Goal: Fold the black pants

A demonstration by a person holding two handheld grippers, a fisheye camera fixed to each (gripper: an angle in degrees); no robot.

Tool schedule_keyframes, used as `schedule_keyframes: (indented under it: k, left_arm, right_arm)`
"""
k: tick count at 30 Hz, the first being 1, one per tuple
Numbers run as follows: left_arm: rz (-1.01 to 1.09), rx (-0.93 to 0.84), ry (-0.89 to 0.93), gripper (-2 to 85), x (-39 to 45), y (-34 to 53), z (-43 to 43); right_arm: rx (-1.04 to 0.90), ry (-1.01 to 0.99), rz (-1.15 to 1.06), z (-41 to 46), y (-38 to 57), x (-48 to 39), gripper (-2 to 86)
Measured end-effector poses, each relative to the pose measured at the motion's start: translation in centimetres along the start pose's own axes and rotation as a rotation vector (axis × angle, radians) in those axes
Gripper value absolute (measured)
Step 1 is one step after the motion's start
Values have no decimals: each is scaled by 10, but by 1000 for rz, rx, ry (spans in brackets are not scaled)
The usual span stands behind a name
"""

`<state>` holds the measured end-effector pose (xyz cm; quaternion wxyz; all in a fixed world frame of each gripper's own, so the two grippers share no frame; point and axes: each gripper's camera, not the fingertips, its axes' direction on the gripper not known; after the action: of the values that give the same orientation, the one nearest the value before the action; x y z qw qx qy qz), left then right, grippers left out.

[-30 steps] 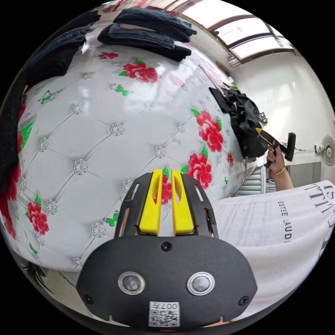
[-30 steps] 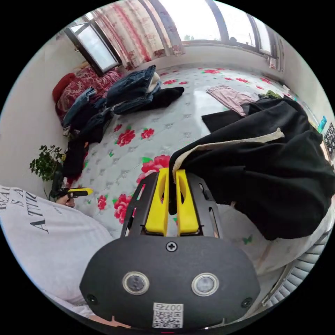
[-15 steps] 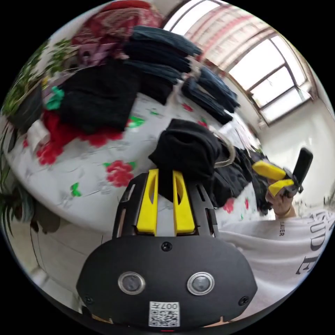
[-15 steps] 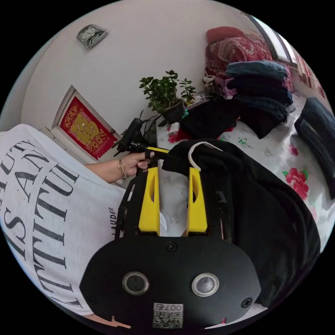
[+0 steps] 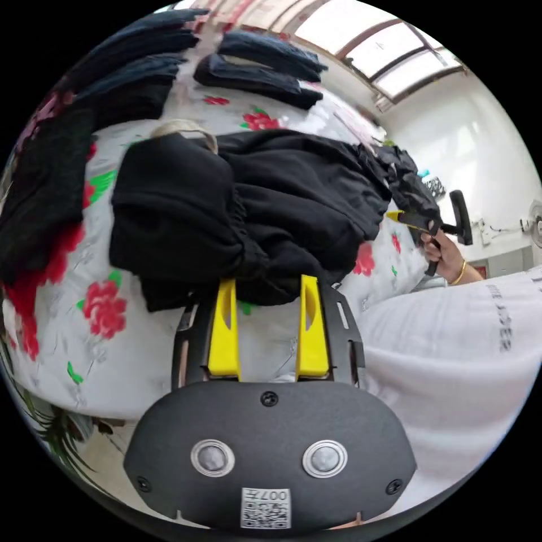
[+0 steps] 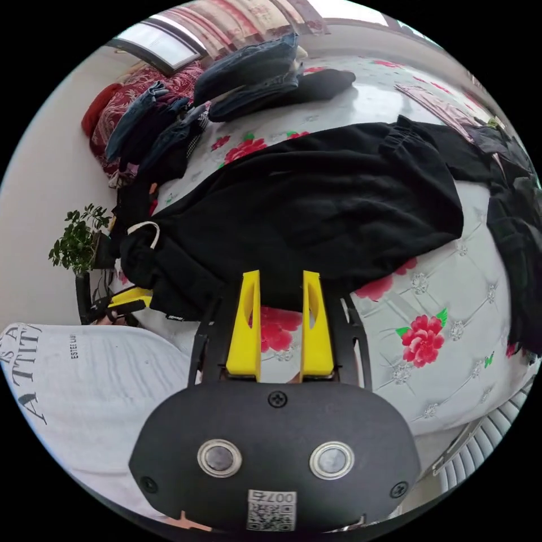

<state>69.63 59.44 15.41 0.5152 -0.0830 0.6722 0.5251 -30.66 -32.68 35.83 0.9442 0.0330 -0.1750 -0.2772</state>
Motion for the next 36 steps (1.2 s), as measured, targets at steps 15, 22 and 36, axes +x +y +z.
schedule_keyframes:
  k: [15,22,36]
  left_arm:
    - [-172,214,-317,24,-109,-118,-149]
    - [-386,343,-493,71,-114,-39,-198]
    - [-430,199,-174,92,-78,-18,-115]
  right_arm:
    - [-377,-344,-474,112,-51,-184,113]
    - [23,-171,-293,4,-82,-118,112]
    - [-100,365,159,-4,-92,21,49]
